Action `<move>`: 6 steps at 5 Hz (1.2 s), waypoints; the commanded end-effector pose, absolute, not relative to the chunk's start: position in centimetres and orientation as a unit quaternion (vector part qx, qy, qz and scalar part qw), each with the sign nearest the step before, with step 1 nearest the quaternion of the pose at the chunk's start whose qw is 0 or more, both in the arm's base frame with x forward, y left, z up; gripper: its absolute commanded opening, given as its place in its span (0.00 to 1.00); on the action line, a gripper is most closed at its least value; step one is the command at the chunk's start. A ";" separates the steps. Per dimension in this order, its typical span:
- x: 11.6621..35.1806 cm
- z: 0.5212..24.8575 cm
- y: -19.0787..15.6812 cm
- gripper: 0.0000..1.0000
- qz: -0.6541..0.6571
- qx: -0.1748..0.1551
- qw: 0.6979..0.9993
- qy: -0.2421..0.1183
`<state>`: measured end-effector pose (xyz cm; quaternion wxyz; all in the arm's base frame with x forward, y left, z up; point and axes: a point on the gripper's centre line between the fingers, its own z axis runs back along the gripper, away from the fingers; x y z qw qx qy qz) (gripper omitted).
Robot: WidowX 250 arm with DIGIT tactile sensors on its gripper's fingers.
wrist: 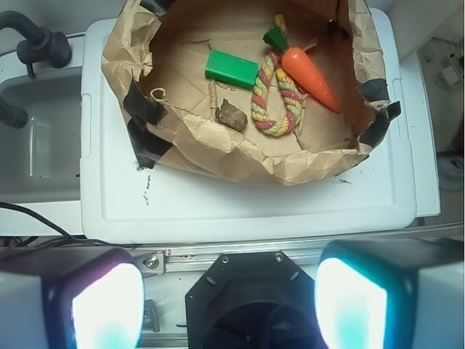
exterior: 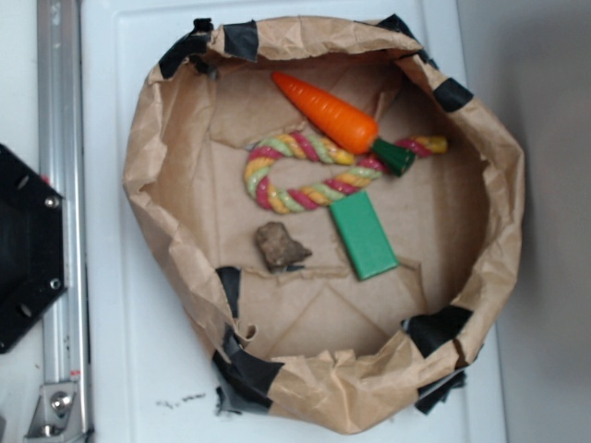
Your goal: Grab the rock.
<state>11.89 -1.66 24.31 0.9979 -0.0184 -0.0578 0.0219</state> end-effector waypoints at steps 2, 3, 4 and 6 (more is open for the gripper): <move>16.8 21.1 0.6 1.00 0.102 -0.028 0.992 -0.071; 20.2 19.9 2.1 1.00 0.192 -0.040 0.976 -0.095; 21.9 17.5 3.0 1.00 0.270 -0.045 0.958 -0.084; 23.9 9.2 1.5 1.00 0.146 -0.016 0.988 -0.056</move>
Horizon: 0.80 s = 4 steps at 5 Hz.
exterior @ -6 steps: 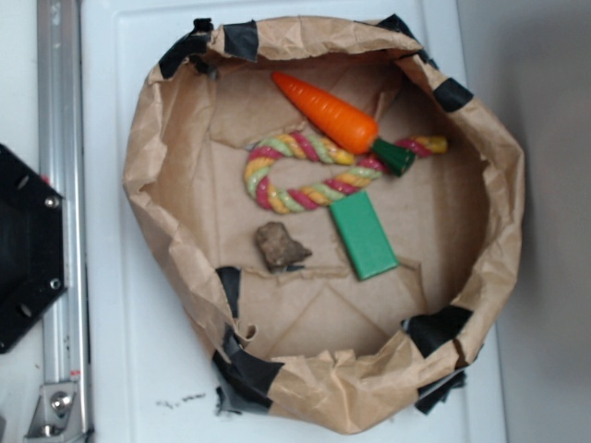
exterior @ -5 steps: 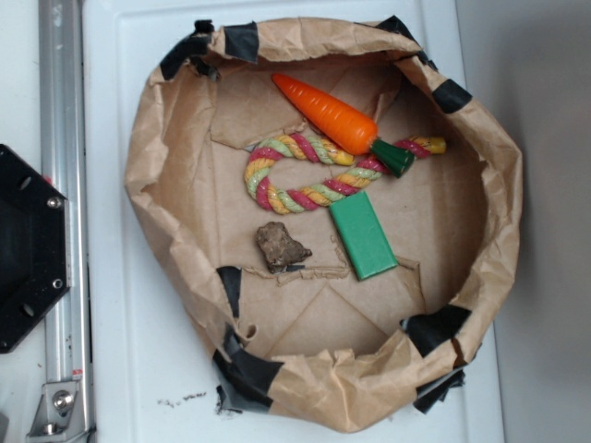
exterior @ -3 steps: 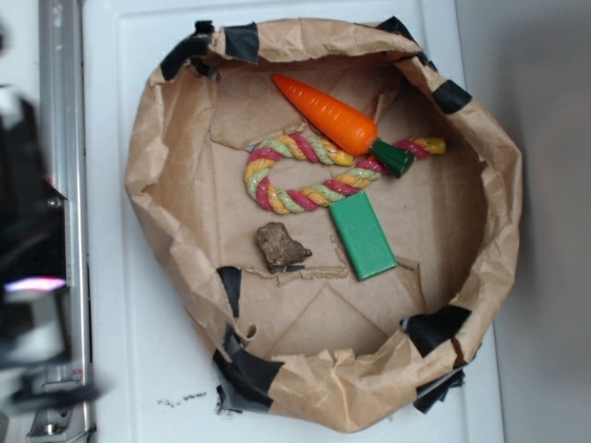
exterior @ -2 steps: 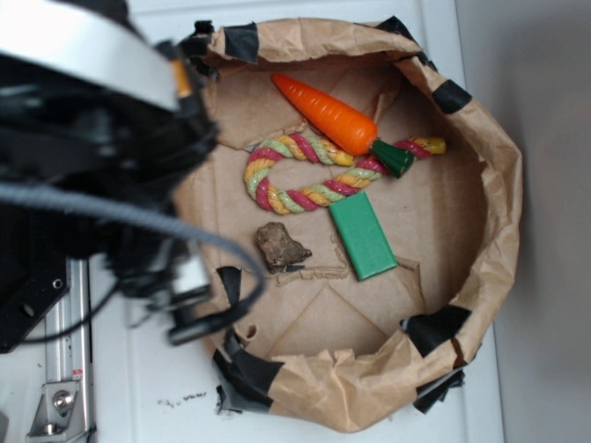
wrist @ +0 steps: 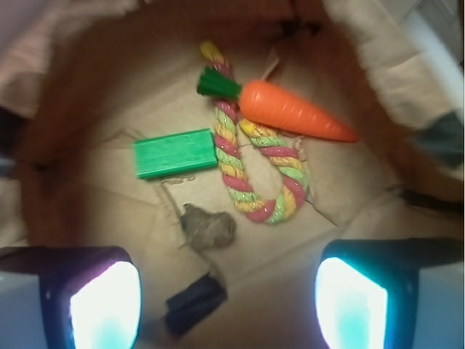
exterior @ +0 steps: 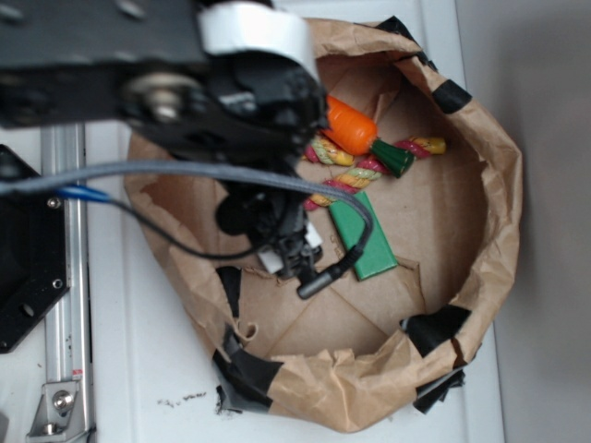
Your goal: Grab the rock.
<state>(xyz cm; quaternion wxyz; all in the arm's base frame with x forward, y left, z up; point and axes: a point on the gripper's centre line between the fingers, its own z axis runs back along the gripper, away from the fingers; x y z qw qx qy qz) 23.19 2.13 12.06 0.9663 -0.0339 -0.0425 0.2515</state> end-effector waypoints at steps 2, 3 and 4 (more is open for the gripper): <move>23.8 5.1 1.0 1.00 -0.069 -0.016 0.996 -0.057; 24.0 3.9 0.3 1.00 -0.084 -0.037 0.994 -0.052; 24.2 2.5 -2.0 1.00 -0.130 -0.065 0.988 -0.052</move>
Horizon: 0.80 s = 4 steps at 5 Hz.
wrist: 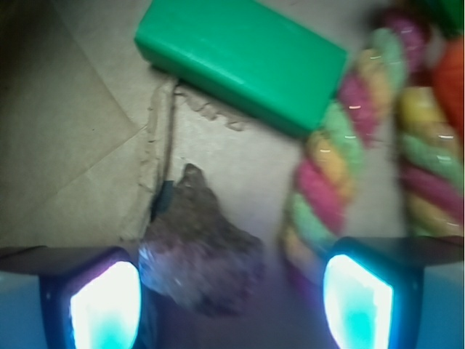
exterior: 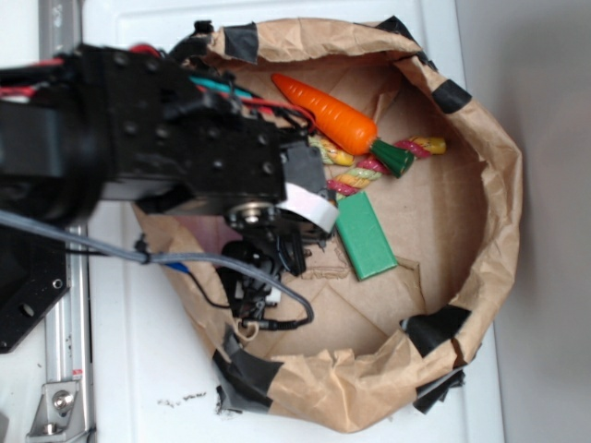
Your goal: Grab the rock.
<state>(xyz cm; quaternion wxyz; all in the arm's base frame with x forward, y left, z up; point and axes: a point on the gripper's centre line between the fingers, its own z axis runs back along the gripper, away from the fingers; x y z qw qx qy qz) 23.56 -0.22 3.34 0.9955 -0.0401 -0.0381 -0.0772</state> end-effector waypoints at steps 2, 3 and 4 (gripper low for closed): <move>24.5 1.4 -3.8 0.00 -0.137 -0.040 0.989 -0.048; 25.0 3.1 -3.9 0.00 -0.107 -0.045 0.992 -0.056; 26.0 7.2 -3.2 0.00 -0.067 -0.064 0.991 -0.092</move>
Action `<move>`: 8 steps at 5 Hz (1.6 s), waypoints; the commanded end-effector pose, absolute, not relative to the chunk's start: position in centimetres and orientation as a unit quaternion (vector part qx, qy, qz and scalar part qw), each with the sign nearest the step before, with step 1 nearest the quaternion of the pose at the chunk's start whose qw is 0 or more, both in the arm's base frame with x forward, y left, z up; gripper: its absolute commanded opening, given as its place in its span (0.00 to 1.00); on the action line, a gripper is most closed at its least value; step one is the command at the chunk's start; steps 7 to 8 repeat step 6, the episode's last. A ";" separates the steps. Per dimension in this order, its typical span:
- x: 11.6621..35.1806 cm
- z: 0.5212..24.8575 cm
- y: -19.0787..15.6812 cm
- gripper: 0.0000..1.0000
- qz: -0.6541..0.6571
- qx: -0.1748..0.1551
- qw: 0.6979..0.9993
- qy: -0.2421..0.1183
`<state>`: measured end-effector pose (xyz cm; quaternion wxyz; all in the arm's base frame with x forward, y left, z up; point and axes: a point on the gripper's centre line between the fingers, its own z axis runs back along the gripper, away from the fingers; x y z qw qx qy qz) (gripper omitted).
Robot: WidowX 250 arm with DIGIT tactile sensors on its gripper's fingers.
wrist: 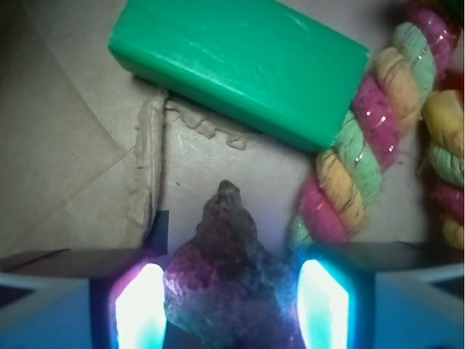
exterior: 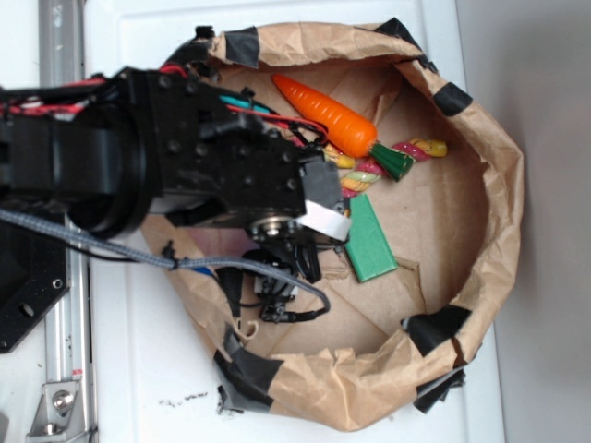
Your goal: Grab the rock.
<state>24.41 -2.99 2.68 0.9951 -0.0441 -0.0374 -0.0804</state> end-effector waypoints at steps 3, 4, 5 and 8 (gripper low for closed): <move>29.3 13.2 -1.1 0.00 -0.041 0.031 0.994 -0.095; 29.8 14.0 -0.4 0.00 -0.036 0.039 0.994 -0.093; 30.3 14.3 0.4 0.00 -0.028 0.022 0.995 -0.092; 30.4 14.2 0.4 0.00 -0.026 0.021 0.996 -0.088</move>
